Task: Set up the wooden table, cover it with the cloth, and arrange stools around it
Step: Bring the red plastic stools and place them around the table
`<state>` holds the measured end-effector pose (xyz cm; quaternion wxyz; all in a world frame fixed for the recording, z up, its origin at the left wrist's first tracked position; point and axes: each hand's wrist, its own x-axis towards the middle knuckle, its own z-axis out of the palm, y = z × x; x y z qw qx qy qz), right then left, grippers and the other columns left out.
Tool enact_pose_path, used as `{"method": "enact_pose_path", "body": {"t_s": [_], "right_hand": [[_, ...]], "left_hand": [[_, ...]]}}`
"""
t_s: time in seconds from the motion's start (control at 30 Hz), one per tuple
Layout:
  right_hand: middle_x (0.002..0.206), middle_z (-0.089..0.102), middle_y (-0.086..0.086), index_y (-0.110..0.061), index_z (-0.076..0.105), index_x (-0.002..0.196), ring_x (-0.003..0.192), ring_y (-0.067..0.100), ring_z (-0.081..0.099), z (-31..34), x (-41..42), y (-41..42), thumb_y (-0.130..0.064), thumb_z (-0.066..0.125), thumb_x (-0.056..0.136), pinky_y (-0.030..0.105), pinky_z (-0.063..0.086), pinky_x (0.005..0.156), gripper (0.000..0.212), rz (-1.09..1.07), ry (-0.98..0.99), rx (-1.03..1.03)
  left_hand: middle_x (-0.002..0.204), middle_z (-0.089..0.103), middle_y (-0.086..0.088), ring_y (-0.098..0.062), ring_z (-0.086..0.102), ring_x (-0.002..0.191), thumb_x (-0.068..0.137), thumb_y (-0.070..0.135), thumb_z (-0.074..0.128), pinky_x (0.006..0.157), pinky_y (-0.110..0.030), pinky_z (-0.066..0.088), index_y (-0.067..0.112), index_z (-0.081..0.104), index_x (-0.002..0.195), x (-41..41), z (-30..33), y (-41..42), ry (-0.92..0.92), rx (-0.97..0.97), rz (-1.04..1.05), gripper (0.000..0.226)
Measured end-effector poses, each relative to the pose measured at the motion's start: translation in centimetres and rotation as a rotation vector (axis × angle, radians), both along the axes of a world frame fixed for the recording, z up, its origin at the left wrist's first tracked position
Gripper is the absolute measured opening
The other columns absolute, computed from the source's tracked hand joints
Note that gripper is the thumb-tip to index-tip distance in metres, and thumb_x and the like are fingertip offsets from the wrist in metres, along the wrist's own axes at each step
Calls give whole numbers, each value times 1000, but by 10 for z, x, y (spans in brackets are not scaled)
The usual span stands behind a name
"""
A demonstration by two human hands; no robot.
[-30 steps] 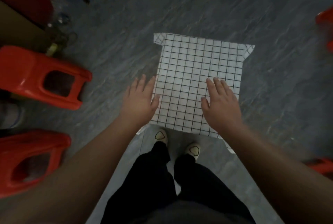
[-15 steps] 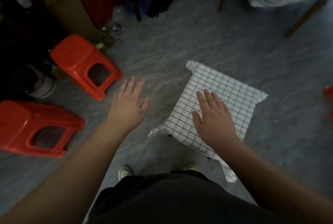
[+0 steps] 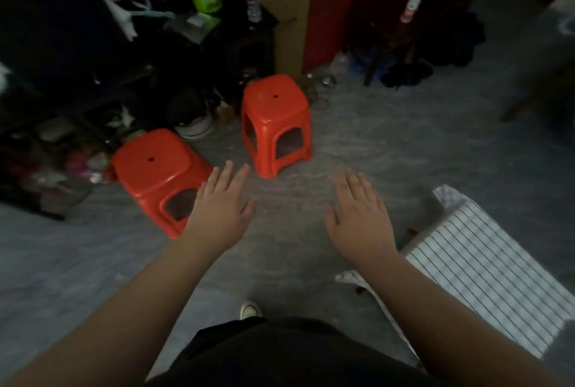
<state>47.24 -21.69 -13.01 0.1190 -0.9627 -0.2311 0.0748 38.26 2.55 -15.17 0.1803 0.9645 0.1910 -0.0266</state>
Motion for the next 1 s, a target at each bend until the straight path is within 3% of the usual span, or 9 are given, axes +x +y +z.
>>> {"method": "enact_pose_path", "body": {"t_s": [0.27,0.47,0.57,0.77,1.0], "right_hand": [[163,30,8,-18,27,158,152,28,23,5,-11,170,-45,42,98,51,28,120,67,234,-20,28],[162,31,9,-17,28,157,151,28,25,-5,-10,267,-50,26,94,47,28,120,71,455,-19,-10],[164,27,9,-18,24,159,152,27,22,-20,-3,311,-48,33,98,46,24,122,68,538,1,-15],[163,29,8,-18,25,158,151,27,23,-67,33,403,-51,24,94,50,28,119,71,623,75,-21],[165,24,8,-19,19,159,152,28,20,-141,104,515,-43,38,101,49,26,121,66,704,153,-106]], "left_hand": [[165,17,-10,-33,12,152,98,46,49,120,-54,21,26,21,158,-61,5,143,27,-6,239,69],[166,15,-10,-32,10,153,99,47,48,121,-53,18,25,19,158,-99,1,205,23,-41,438,70],[165,16,-11,-33,11,153,99,49,44,121,-52,19,24,20,158,-106,-9,232,38,-45,510,69],[166,15,-11,-33,8,153,99,47,45,122,-52,17,24,20,158,-88,-47,305,90,-109,608,68],[167,11,-7,-29,6,153,101,48,41,123,-49,16,26,15,159,-34,-112,411,172,-192,700,67]]}}
